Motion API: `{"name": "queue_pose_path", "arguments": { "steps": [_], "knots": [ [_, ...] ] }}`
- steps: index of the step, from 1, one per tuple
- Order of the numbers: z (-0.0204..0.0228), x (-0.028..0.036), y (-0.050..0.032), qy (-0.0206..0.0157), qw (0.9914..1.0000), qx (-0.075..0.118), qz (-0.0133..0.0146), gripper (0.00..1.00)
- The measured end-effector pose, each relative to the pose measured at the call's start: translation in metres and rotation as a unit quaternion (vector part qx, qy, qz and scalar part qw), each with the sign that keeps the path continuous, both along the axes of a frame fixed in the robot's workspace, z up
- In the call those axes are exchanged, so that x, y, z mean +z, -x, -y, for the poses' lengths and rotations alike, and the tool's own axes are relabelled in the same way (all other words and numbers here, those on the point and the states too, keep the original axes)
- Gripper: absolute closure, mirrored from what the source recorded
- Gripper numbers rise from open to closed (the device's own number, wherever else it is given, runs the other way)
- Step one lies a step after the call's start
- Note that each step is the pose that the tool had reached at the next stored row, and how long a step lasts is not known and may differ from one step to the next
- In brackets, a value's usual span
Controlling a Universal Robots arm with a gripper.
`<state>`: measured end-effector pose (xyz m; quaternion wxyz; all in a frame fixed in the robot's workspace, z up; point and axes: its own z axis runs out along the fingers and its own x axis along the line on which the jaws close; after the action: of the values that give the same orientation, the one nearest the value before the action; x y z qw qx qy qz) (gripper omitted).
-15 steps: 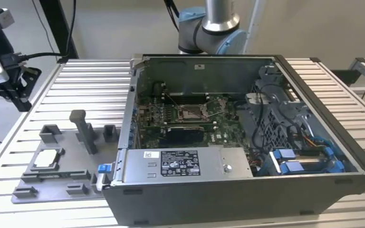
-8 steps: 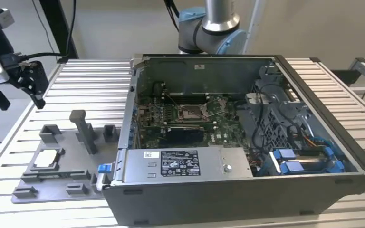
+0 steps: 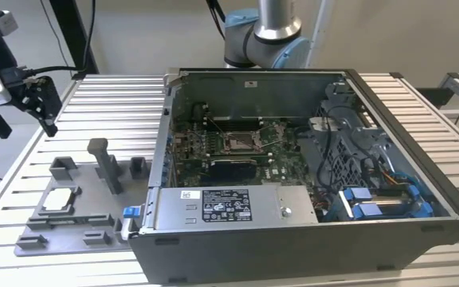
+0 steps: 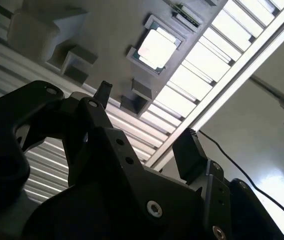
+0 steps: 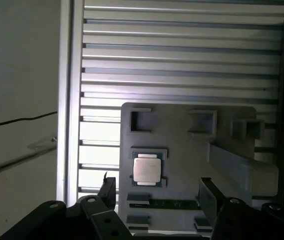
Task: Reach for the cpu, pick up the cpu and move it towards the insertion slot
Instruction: 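Pick up the cpu and move it towards the insertion slot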
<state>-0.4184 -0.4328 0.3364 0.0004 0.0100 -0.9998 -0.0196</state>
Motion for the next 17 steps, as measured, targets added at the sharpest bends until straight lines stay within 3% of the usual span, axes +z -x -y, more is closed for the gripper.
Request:
{"name": "queue_pose_path", "arguments": {
  "steps": [7,17],
  "knots": [
    [0.0015,-0.0073,0.0019,0.0000,0.99997,-0.007,-0.0012,0.00],
    [0.0186,-0.0257,0.0021,-0.0001,0.99995,-0.010,-0.0011,0.00]
  ]
}}
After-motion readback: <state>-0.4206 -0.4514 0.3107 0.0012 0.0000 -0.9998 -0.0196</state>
